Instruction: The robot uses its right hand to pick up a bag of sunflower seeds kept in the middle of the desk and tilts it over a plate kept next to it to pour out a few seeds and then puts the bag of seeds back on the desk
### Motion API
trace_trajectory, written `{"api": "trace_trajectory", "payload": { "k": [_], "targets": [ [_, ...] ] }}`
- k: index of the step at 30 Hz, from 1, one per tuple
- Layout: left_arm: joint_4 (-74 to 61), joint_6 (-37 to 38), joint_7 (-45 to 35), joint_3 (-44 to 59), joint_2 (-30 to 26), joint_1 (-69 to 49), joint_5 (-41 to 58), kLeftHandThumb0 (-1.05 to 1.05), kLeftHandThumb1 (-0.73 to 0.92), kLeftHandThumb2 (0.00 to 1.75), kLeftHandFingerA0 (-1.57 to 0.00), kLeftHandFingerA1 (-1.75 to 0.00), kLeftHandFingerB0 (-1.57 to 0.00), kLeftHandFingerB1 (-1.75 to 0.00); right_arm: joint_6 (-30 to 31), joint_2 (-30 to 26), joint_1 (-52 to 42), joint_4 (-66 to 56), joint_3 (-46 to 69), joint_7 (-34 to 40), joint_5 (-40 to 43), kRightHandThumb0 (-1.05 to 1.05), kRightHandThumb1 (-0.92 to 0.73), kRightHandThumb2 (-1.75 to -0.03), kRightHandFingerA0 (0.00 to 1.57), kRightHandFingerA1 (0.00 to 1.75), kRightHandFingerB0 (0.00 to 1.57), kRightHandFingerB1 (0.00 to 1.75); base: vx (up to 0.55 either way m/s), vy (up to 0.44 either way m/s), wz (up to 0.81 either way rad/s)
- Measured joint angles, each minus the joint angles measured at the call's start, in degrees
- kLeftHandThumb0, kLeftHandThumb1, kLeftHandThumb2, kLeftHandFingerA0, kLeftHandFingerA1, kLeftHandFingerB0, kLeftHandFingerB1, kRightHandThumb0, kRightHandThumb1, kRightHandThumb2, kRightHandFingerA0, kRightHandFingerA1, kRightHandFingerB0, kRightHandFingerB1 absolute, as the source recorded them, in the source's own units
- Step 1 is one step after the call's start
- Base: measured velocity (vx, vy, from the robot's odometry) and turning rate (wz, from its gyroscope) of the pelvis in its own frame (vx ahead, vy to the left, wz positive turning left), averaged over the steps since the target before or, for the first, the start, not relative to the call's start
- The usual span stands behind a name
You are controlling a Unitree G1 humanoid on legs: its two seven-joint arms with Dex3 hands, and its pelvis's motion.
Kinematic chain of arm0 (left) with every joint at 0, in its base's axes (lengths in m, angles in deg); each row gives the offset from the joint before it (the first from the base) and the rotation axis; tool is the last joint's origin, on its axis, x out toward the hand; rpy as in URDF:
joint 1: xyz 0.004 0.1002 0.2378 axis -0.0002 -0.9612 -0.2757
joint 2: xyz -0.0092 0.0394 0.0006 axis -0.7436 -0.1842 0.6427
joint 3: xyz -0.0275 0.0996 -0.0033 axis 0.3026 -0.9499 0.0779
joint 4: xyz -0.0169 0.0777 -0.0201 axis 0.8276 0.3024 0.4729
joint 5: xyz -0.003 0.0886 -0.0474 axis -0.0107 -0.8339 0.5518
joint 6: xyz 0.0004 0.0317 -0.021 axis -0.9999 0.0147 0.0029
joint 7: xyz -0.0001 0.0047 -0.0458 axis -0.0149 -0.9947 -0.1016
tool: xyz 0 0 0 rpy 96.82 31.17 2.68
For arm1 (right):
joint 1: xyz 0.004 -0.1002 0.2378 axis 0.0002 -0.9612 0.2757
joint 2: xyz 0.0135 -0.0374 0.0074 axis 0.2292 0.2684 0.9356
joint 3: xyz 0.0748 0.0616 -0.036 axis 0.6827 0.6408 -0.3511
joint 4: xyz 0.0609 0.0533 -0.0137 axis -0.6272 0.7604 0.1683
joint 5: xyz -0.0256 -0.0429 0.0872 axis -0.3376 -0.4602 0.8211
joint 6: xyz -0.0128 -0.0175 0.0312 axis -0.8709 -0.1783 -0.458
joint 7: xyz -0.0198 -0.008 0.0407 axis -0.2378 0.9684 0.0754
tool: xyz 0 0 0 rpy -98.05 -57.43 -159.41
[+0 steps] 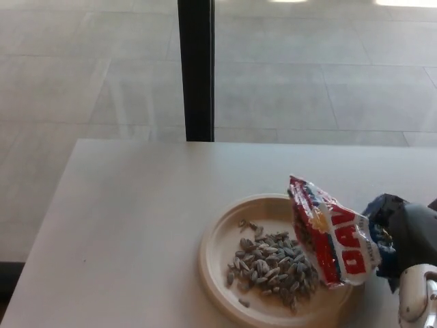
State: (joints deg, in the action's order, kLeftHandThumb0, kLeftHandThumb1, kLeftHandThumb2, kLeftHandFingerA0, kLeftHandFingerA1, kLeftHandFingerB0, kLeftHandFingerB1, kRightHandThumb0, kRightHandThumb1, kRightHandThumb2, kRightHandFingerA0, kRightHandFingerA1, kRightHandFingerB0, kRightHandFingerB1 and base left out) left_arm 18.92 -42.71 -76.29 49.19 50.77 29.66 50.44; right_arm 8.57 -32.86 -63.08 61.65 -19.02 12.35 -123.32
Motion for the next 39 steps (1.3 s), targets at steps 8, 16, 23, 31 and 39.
{"api": "trace_trajectory", "payload": {
  "k": [8,16,23,31,39],
  "targets": [
    [0.03,0.0,-0.14,0.52,0.76,-0.62,0.18,-0.72,0.69,0.61,-0.36,-0.52,-0.39,-0.4,-0.68,2.54,-4.62,-0.01,0.69,0.67,5.14,-0.35,-0.67,-0.66,0.84,1.24,0.71,0.66,0.0,0.0,0.0],
    [0.05,-0.01,-0.11,1.07,1.28,-0.55,0.27,-0.72,0.56,0.97,-0.37,-0.6,-0.31,-0.51,-3.56,1.95,-7.98,0.44,-0.6,0.07,9.32,-0.55,-0.36,-0.81,0.0,0.48,0.0,0.32,0.0,0.0,0.0],
    [0.06,-0.01,-0.11,1.52,1.95,-0.61,0.36,-0.72,0.69,0.61,-0.36,-0.5,-0.37,-0.38,-6.06,-1.08,-9.52,1.72,-2.02,-1.9,11.73,-0.76,-0.44,-0.76,0.0,0.16,0.0,0.0,0.0,0.0,0.0],
    [0.02,0.0,-0.15,1.97,2.22,-1.25,0.34,-0.7,0.71,0.62,-0.32,-0.51,-0.34,-0.39,-9.83,-5.56,-11.08,0.72,-1.56,-5.43,16.03,-0.76,-0.47,-0.77,0.0,0.13,0.0,0.0,0.0,0.0,0.0],
    [0.01,0.0,-0.19,2.25,2.3,-1.74,0.33,-0.7,0.68,0.61,-0.36,-0.53,-0.38,-0.4,-10.75,-8.64,-12.73,-4.68,0.67,-11.39,21.34,-0.45,-0.42,-0.67,0.0,0.0,0.0,0.02,0.0,0.0,0.0]
  ]
}}
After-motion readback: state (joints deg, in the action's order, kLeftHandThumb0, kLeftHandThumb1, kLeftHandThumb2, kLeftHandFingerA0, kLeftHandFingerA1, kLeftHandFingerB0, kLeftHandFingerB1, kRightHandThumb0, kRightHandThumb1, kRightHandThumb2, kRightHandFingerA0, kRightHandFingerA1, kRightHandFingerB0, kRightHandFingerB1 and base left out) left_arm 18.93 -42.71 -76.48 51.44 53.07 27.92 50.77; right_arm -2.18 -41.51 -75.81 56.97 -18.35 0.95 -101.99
